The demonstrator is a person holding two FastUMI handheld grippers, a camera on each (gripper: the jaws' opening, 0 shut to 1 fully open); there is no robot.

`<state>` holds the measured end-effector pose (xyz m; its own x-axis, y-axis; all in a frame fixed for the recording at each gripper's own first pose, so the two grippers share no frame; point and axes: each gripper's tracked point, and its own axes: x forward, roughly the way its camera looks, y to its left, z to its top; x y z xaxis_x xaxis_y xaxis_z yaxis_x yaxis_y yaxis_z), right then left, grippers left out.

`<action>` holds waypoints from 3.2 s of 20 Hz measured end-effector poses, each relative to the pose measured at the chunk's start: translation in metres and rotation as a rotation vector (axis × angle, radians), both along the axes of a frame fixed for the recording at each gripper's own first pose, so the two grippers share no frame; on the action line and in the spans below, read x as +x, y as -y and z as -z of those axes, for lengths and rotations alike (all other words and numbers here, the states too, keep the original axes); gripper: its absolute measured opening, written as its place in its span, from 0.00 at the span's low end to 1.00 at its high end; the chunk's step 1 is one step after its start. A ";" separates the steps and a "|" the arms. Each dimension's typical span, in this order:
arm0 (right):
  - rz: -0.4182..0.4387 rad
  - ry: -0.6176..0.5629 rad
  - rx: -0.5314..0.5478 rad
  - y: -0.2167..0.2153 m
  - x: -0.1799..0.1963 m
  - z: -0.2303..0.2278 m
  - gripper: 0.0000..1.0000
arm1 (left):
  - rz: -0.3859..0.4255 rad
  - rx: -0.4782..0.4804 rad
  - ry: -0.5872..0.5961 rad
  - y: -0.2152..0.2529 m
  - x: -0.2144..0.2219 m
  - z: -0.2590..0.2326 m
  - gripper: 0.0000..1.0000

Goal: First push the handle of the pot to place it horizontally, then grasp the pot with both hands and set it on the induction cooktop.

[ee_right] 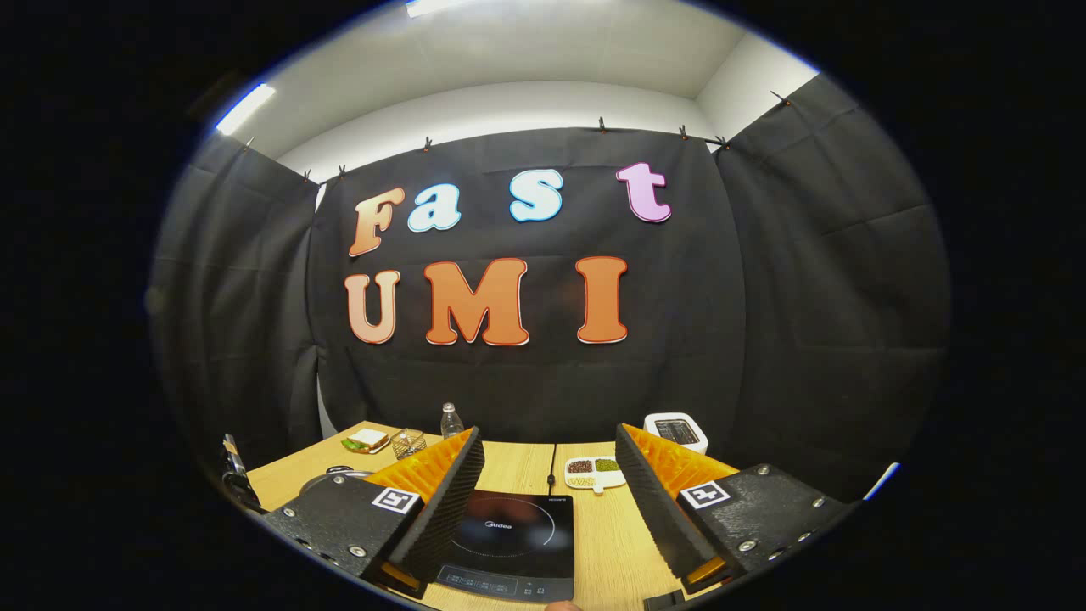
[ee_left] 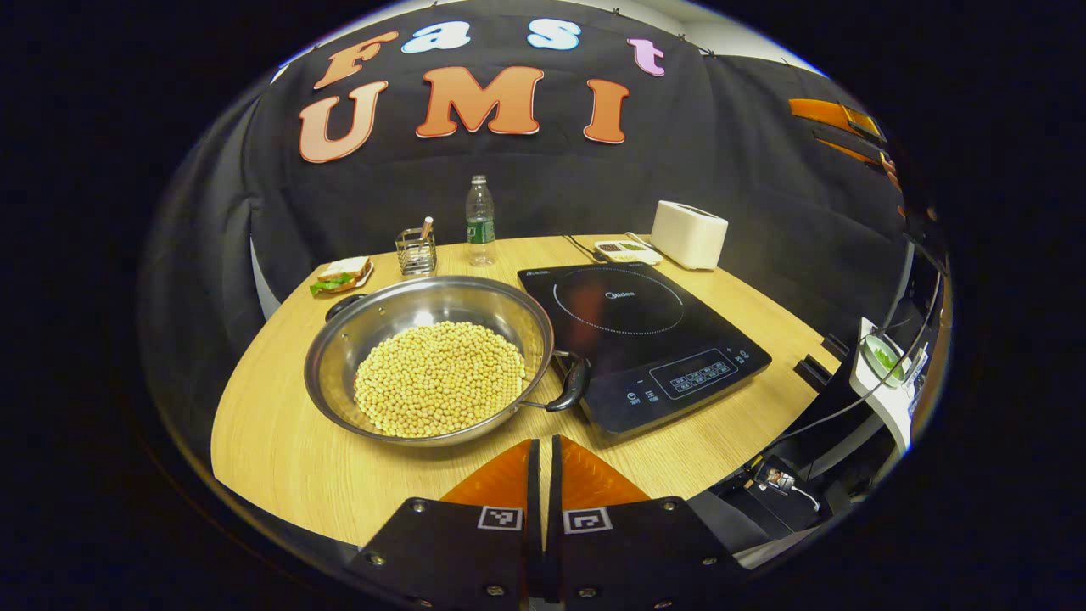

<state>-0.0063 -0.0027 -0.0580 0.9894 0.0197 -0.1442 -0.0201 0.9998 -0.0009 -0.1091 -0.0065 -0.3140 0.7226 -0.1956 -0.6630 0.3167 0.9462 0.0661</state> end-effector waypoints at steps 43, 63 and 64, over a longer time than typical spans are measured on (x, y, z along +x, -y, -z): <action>0.106 -0.101 0.038 0.069 0.038 0.069 0.96 | 0.030 0.002 -0.115 0.037 0.093 0.057 0.01; 0.132 -0.142 0.020 0.076 0.067 0.101 0.96 | 0.056 0.010 -0.111 0.038 0.130 0.058 0.01; 0.135 -0.143 0.019 0.077 0.067 0.101 0.96 | 0.056 0.006 -0.111 0.039 0.133 0.057 0.01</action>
